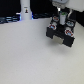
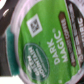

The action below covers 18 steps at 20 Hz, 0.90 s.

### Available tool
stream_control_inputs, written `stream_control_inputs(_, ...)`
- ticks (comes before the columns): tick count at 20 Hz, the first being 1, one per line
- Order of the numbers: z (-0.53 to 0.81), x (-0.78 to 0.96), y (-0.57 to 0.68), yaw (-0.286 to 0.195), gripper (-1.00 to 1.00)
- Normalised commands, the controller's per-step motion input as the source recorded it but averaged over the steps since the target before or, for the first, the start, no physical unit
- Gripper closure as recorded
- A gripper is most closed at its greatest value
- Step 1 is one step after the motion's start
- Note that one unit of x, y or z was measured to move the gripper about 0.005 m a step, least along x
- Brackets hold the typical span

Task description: Open the kcup holder, insert the kcup into the holder, and close the kcup holder

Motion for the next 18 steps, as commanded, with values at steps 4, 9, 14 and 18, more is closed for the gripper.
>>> stream_control_inputs(4,-0.12,0.05,0.04,0.014,1.0)
stream_control_inputs(9,-0.07,0.06,0.03,0.005,1.0)
stream_control_inputs(14,0.12,0.16,0.09,0.001,1.0)
stream_control_inputs(18,0.33,0.39,0.27,0.0,1.0)
